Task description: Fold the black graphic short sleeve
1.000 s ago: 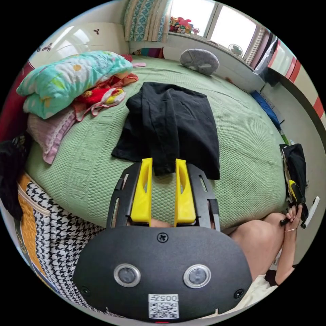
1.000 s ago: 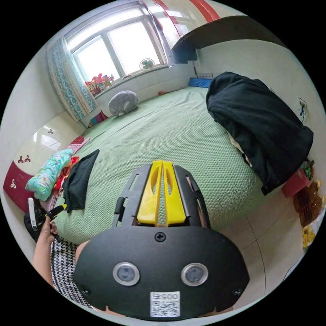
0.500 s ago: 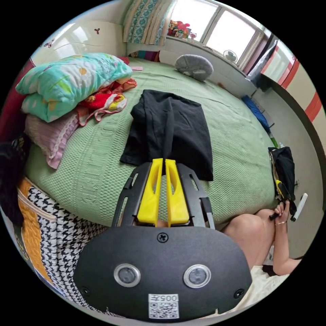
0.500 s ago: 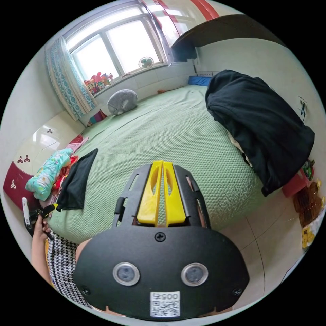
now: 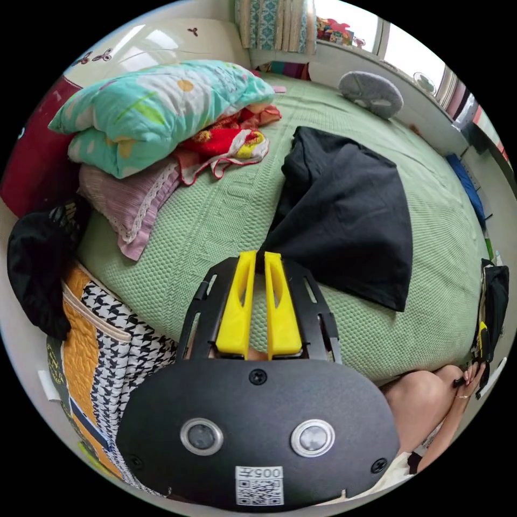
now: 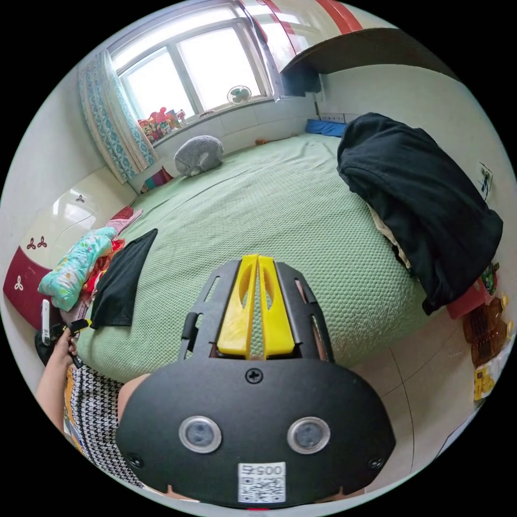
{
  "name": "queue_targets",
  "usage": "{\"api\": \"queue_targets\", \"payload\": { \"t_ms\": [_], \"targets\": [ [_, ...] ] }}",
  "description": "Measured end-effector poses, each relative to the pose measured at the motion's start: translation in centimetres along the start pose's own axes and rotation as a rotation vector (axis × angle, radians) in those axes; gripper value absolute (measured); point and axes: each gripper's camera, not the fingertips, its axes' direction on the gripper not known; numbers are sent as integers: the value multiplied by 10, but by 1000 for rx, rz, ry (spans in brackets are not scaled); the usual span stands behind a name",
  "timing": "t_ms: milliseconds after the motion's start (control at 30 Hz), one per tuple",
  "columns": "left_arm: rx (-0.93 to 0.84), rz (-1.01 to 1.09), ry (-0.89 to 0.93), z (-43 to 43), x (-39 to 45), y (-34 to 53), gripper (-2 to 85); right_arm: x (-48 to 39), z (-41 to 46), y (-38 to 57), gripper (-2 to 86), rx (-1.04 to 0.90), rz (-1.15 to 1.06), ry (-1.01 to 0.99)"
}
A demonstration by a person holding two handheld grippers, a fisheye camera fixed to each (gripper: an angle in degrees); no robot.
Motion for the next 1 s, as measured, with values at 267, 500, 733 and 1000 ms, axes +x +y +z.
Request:
{"api": "queue_targets", "payload": {
  "t_ms": [267,500,733,1000],
  "targets": [
    [-41,-88,-61,-10,18,13,13,1,2,-7,-10,-20,6,-16],
    [33,47,-129,-52,93,34,-2,1,-3,-10,-10,-15,14,-32],
    [231,284,153,-98,283,62,-6,-12,6,-19,-9,-96,-24,4],
    [195,536,158,-64,499,120,-2,-10,-19,-34,-9,112,96,332]
  ]
}}
